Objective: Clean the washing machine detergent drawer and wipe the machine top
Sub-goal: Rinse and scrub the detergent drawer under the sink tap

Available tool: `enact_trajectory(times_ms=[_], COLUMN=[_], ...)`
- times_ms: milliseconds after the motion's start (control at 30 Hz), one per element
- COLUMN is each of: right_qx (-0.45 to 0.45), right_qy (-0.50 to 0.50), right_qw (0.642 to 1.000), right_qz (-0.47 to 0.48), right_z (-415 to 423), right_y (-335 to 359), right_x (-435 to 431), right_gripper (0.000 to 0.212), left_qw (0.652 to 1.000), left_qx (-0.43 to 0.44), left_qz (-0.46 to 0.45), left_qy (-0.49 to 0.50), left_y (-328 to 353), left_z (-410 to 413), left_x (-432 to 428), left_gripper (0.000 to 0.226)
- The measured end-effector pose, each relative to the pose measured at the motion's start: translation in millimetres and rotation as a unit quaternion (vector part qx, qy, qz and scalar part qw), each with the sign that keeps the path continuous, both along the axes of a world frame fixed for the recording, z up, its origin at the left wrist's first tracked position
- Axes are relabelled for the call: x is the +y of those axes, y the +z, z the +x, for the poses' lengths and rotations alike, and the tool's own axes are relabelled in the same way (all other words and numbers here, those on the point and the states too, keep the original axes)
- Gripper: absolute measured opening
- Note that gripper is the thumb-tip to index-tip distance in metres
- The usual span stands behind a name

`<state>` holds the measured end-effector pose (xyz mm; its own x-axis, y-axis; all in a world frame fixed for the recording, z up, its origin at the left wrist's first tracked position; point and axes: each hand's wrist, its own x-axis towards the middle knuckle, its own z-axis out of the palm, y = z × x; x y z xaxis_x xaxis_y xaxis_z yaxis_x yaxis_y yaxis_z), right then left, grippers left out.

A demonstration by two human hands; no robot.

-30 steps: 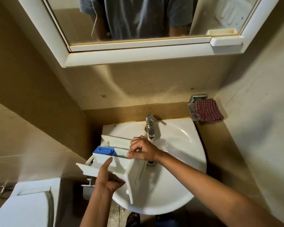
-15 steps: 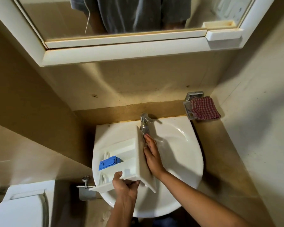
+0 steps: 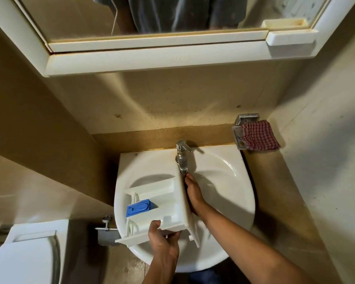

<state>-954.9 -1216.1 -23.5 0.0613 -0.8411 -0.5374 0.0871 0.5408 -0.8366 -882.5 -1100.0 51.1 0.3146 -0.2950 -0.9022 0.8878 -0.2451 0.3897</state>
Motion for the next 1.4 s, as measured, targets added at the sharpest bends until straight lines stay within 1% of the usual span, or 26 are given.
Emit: enact_trajectory(times_ms=[133, 233, 300, 333, 400, 433, 467, 533, 600, 667, 767, 867, 933, 1033, 1067, 1100, 1167, 1200, 1233, 1300, 1333, 1400], right_qx=[0.006, 0.033, 0.052, 0.054, 0.060, 0.062, 0.064, 0.063, 0.065, 0.065, 0.079, 0.105, 0.122, 0.132, 0.122, 0.112, 0.093, 0.093, 0.100, 0.141, 0.159, 0.188], right_qy=[0.060, 0.130, 0.164, 0.177, 0.198, 0.205, 0.207, 0.202, 0.194, 0.214, 0.246, 0.281, 0.311, 0.332, 0.329, 0.319, 0.284, 0.274, 0.274, 0.309, 0.335, 0.378], right_qw=[0.998, 0.989, 0.982, 0.978, 0.972, 0.970, 0.968, 0.970, 0.975, 0.972, 0.963, 0.948, 0.931, 0.896, 0.895, 0.903, 0.939, 0.947, 0.949, 0.930, 0.915, 0.889], right_qz=[-0.036, -0.055, -0.078, -0.092, -0.114, -0.119, -0.126, -0.122, -0.083, -0.065, -0.082, -0.102, -0.149, -0.262, -0.275, -0.265, -0.173, -0.136, -0.119, -0.141, -0.162, -0.180], right_z=[0, -2, -6, -8, -13, -16, -19, -21, -20, -18, -12, -15, -17, -20, -23, -24, -24, -25, -24, -23, -22, -21], right_y=[9, 22, 34, 39, 44, 45, 41, 38, 40, 44, 72, 83, 84, 76, 76, 77, 86, 90, 91, 97, 101, 103], right_x=[2, 4, 10, 15, 30, 38, 44, 44, 31, 18, 17, 30, 45, 65, 68, 66, 59, 55, 52, 52, 55, 57], right_gripper=[0.036, 0.053, 0.051, 0.054, 0.070, 0.074, 0.074, 0.065, 0.061, 0.061, 0.050, 0.055, 0.064, 0.062, 0.063, 0.067, 0.073, 0.074, 0.080, 0.101, 0.103, 0.093], left_qw=[1.000, 0.999, 0.999, 0.999, 0.999, 0.999, 0.999, 0.999, 0.999, 0.998, 0.998, 0.998, 0.998, 0.996, 0.995, 0.995, 0.994, 0.994, 0.994, 0.993, 0.993, 0.993], left_qx=[0.014, 0.029, 0.032, 0.030, 0.026, 0.026, 0.025, 0.022, 0.034, 0.048, 0.061, 0.061, 0.061, 0.080, 0.089, 0.094, 0.094, 0.094, 0.095, 0.096, 0.097, 0.101], left_qz=[-0.006, -0.011, -0.001, 0.003, 0.005, 0.003, 0.001, -0.002, -0.012, -0.024, -0.031, -0.029, -0.024, -0.030, -0.035, -0.041, -0.051, -0.049, -0.048, -0.058, -0.065, -0.059], left_qy=[-0.016, -0.033, -0.040, -0.040, -0.038, -0.035, -0.032, -0.028, -0.023, -0.014, -0.003, 0.002, 0.005, 0.009, 0.009, 0.002, -0.013, -0.014, -0.013, -0.021, -0.026, -0.031], left_y=[-3, 0, 1, 2, 4, 5, 6, 6, 4, 5, 7, 8, 9, 8, 8, 6, 7, 10, 10, 13, 13, 12], left_z=[0, -2, -1, -1, -2, -3, -4, -9, -13, -16, -13, -11, -9, -5, -4, -3, -4, -6, -7, -9, -8, -5], left_x=[1, -1, -2, -3, -4, -4, -4, -2, 0, 2, 0, 0, -2, -5, -5, -5, -5, -5, -6, -8, -8, -10], left_gripper=[0.015, 0.016, 0.019, 0.020, 0.020, 0.019, 0.017, 0.016, 0.015, 0.015, 0.013, 0.016, 0.022, 0.023, 0.023, 0.024, 0.023, 0.024, 0.026, 0.034, 0.040, 0.048])
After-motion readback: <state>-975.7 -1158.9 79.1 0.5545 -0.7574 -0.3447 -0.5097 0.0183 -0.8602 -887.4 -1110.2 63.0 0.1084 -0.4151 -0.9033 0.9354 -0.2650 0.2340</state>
